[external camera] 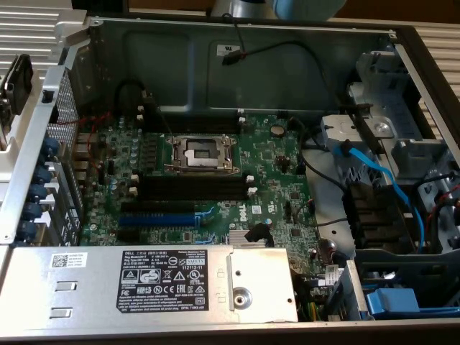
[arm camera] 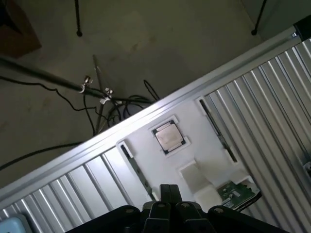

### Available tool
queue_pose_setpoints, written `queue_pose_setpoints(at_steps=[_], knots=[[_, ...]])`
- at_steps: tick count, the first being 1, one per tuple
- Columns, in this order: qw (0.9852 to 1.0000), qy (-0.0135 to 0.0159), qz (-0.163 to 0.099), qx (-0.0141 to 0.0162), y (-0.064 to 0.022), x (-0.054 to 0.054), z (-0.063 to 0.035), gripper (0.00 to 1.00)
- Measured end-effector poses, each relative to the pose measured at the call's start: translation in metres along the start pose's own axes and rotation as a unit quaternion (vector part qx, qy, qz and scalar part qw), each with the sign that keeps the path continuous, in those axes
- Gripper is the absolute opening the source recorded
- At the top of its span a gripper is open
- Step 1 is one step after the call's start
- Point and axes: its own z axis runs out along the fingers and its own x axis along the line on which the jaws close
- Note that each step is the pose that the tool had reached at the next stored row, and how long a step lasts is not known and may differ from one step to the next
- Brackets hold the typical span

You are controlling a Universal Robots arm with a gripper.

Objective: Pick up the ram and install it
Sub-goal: 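Pick up the ram and move it above insertion slot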

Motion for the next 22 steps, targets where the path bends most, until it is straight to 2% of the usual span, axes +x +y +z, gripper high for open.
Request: queue_pose_setpoints(at_steps=[3,6,11,14,17,22], knots=[[0.9996,0.0001,-0.028,-0.0008,0.0,0.0,0.0,0.1],[0.9985,0.0001,-0.055,-0.0016,0.0,0.0,0.0,0.1],[0.9949,0.0002,-0.101,-0.003,0.0,0.0,0.0,0.1],[0.9919,0.0003,-0.127,-0.0038,0.0,0.0,0.0,0.1],[0.988,0.0004,-0.154,-0.0047,0.0,0.0,0.0,0.1],[0.98,0.0007,-0.199,-0.006,0.0,0.0,0.0,0.1]])
